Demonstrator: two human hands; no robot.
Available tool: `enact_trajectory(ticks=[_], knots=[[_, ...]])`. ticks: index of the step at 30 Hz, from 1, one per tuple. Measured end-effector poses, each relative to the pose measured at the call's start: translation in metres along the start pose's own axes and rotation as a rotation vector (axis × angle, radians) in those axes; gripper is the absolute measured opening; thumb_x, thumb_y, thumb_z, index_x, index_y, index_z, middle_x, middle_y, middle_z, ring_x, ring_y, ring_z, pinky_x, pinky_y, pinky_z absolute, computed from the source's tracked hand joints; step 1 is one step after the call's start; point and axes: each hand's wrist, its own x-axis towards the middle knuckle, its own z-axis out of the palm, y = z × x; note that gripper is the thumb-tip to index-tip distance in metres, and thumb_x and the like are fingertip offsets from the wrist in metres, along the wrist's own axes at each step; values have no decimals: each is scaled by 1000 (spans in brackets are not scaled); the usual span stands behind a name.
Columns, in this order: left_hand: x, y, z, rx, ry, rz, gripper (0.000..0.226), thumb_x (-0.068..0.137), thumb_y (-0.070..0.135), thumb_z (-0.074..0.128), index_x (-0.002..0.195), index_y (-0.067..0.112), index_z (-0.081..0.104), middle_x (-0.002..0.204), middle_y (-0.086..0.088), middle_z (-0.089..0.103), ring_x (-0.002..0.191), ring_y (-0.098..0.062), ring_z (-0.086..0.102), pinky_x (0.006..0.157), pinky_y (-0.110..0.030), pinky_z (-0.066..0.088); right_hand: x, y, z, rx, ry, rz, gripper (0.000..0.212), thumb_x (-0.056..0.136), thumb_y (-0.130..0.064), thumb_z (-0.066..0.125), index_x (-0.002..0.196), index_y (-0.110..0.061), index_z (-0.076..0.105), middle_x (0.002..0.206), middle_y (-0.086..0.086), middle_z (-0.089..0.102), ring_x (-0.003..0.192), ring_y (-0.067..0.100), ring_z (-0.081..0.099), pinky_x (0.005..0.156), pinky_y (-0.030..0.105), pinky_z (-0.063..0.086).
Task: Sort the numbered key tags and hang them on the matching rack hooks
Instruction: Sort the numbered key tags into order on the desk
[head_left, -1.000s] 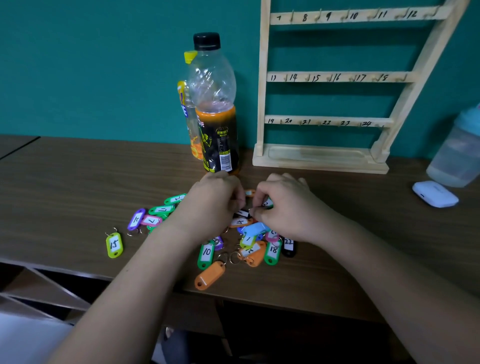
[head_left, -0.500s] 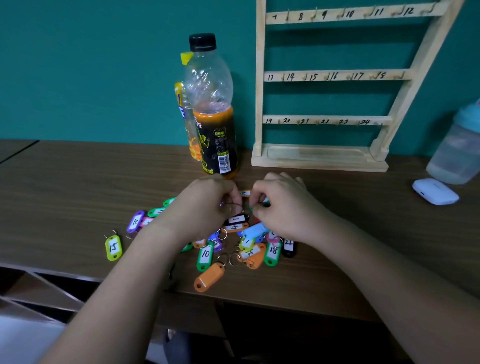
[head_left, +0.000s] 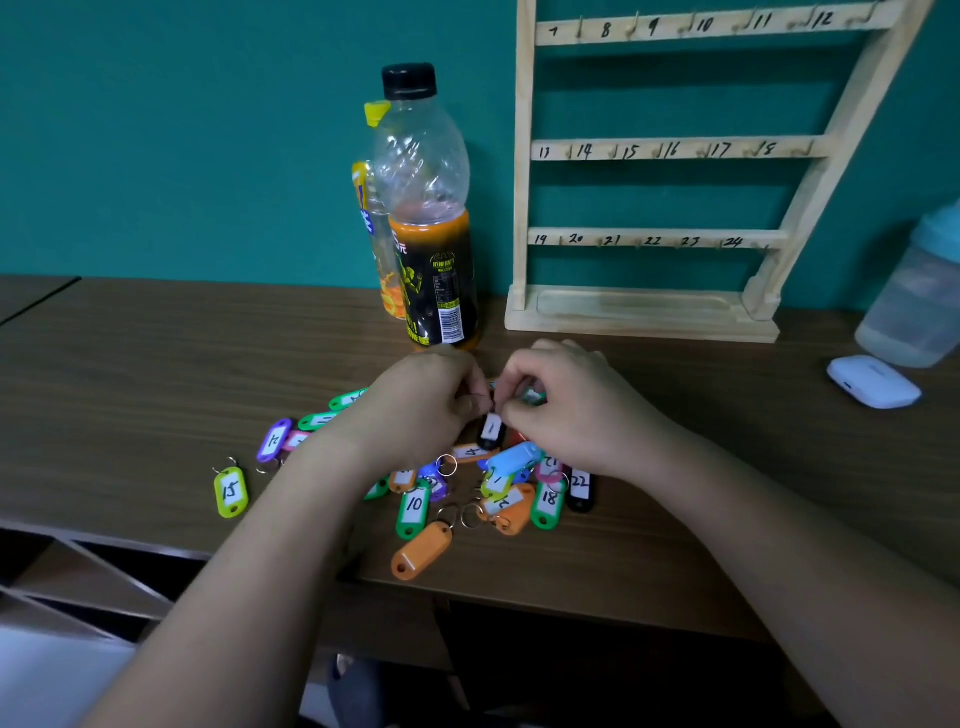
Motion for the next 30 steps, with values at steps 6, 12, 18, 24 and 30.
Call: enact_trajectory(ticks=[6,12,18,24,30], knots=[[-3,2,-12,-293,157,12,11,104,22,65,97,30,67,89,11,69,73,1,59,63,-16,43,4,0,-8,358,51,5,7,96,-29,79,102,-26,78,92,-15,76,89,-6,68,78,14,51],[-5,-15,-20,-435,253,5,7,101,27,71,101,33,73,94,14,74,91,-7,70,86,-38,59,7,18,-35,311,104,71,6,95,-25,79,102,-27,80,93,-13,76,89,0,70,79,26,57],[-16,-42,-29,-290,290,-86,21,99,15,71,104,35,70,91,26,71,84,4,65,75,-22,49,13,60,-51,175,160,220,9,97,-26,76,104,-32,78,102,-18,71,98,-4,61,77,21,45],[-31,-63,-38,-150,305,-226,18,98,17,70,101,35,71,87,18,72,78,1,66,56,-10,46,21,88,-38,109,199,285,9,98,-27,76,103,-33,79,103,-14,71,94,-4,60,70,18,39],[-37,-72,-42,-120,243,-349,8,95,27,76,95,34,73,98,4,69,70,-16,68,39,-14,45,26,94,-28,76,267,252,8,97,-26,77,105,-25,79,99,-10,74,90,1,64,70,16,42]])
